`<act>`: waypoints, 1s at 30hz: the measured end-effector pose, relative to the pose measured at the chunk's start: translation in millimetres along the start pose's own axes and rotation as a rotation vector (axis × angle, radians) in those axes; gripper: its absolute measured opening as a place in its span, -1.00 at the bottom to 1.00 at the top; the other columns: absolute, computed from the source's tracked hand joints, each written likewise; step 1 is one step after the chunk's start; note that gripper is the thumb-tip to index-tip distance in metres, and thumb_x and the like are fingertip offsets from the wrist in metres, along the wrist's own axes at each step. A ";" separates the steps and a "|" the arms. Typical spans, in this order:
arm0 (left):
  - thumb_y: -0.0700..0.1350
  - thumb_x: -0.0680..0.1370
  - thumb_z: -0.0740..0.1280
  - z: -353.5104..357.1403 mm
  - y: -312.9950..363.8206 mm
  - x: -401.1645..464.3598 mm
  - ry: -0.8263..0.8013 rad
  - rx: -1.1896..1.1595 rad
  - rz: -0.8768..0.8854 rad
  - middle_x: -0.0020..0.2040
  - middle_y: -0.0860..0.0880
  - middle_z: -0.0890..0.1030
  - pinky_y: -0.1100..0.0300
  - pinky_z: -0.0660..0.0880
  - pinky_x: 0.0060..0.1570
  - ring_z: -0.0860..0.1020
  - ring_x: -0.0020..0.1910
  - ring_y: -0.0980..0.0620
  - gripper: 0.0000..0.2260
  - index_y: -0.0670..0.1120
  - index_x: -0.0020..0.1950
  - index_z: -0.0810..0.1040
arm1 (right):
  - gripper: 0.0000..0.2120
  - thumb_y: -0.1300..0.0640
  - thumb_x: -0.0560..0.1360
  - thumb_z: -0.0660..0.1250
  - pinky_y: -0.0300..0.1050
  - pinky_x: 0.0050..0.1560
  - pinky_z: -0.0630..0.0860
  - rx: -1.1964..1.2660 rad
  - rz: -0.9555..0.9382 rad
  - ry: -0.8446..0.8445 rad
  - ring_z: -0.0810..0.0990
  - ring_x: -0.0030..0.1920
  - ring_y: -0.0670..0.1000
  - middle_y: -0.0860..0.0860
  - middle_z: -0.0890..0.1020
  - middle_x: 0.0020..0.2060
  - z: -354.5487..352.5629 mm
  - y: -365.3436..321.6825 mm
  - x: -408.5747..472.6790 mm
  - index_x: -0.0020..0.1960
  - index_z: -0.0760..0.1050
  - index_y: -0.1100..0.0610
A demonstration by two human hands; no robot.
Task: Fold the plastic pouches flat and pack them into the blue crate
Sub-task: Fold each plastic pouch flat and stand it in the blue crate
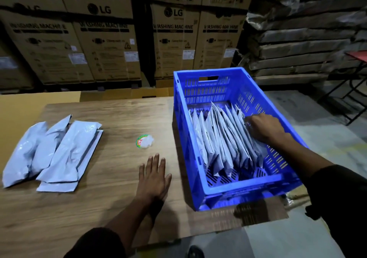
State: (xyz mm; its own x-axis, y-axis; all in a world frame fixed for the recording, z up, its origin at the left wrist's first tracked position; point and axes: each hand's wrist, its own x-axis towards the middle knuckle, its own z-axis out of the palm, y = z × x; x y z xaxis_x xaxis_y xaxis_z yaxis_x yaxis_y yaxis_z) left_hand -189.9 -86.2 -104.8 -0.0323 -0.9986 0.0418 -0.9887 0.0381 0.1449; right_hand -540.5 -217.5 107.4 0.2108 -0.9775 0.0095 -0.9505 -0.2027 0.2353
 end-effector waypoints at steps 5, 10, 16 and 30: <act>0.18 0.55 0.11 -1.4 -10.2 -2.0 0.038 0.024 0.050 0.42 -0.21 0.52 -0.28 0.49 0.22 0.52 0.37 -0.27 -0.43 -0.14 0.37 0.59 | -0.81 0.09 0.55 0.24 0.07 -0.11 0.56 0.107 -0.039 0.179 0.63 0.02 0.27 0.13 0.66 0.07 -21.8 -26.3 8.7 0.10 0.55 0.08; 0.16 0.54 0.11 -12.6 -46.4 -16.4 0.117 0.067 -0.074 0.45 -0.27 0.46 -0.28 0.25 0.37 0.39 0.46 -0.29 -0.42 -0.19 0.36 0.56 | -0.82 0.04 0.55 0.24 0.11 -0.12 0.58 0.194 -0.230 0.294 0.63 0.02 0.26 0.10 0.67 0.04 -63.3 -104.8 25.3 0.08 0.54 0.06; 0.13 0.58 0.10 -37.8 -134.8 -37.6 0.201 0.136 -0.272 0.56 -0.31 0.29 -0.28 0.15 0.49 0.25 0.54 -0.33 -0.40 -0.25 0.46 0.44 | -0.70 -0.02 0.60 0.20 0.10 -0.04 0.57 0.196 -0.509 0.266 0.59 0.14 0.24 0.07 0.62 0.19 -91.0 -230.1 34.4 0.27 0.51 0.02; -0.12 0.54 0.42 -72.1 -250.6 -26.0 0.144 -0.026 -0.508 0.51 -0.31 0.35 -0.22 0.27 0.45 0.33 0.50 -0.29 -0.32 -0.32 0.56 0.24 | -0.82 0.02 0.62 0.17 0.01 -0.20 0.37 0.116 -0.752 -0.017 0.56 0.12 0.21 0.07 0.59 0.11 -16.2 -376.5 -18.2 0.09 0.44 0.12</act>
State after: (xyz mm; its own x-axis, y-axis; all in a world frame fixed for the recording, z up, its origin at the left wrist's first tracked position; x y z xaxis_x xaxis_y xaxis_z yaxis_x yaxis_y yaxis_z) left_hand 69.2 -67.1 -70.9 0.4723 -0.8762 0.0954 -0.8705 -0.4468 0.2064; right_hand -182.7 -122.4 34.4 0.8086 -0.5742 -0.1280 -0.5704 -0.8185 0.0687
